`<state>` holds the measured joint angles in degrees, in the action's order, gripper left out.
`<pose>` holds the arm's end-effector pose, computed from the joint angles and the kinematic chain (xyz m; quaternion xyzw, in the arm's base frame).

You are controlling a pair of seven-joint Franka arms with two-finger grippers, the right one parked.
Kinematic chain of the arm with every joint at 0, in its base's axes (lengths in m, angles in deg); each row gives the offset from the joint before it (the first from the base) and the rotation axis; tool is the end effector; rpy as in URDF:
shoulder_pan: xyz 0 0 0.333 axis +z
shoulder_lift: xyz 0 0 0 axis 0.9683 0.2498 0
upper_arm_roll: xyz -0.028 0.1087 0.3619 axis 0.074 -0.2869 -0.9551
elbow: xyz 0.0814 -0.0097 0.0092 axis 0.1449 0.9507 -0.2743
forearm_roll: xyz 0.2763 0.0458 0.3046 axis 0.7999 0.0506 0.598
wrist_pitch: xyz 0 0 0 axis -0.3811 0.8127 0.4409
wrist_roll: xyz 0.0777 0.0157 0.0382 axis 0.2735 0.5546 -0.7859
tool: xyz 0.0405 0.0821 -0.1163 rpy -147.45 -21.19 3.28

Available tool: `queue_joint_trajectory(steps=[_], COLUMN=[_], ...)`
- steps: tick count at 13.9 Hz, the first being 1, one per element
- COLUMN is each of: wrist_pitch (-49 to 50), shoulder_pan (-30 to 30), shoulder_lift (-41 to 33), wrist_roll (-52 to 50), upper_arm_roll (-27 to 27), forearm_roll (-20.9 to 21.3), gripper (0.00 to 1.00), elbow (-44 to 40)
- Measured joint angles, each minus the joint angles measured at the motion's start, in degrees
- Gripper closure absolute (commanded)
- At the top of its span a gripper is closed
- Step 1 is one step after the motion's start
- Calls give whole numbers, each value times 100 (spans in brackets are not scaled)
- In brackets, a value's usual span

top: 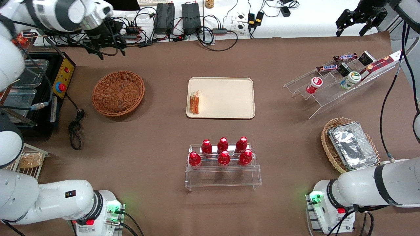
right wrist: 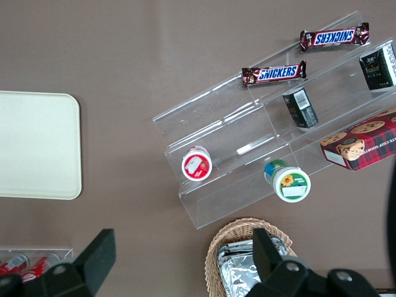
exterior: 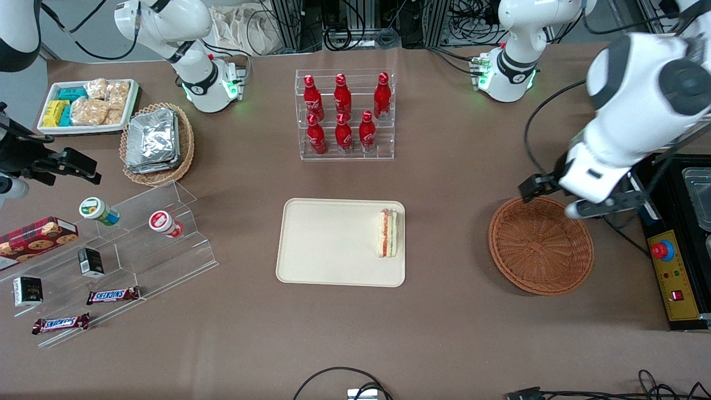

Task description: Place sandwich from basket to tray

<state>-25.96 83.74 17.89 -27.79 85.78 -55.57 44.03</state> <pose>0.5796 -0.1037 0.5534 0.9962 0.0851 -0.0036 0.0201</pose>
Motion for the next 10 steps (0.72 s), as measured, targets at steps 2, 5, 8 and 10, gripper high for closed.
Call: queue_joint_trajectory(steps=[2, 5, 8, 10], wrist_pitch=[190, 380, 633, 702], shoulder_pan=[-66, -121, -122, -127], shoulder_lift=[-126, -113, -104, -99], wrist_roll=[99, 109, 231, 251], upper_arm_roll=[-165, -251, -309, -313], forearm_roll=[-15, 7, 135, 281], gripper=[0, 0, 0, 0], elbow=[-26, -116, -208, -251])
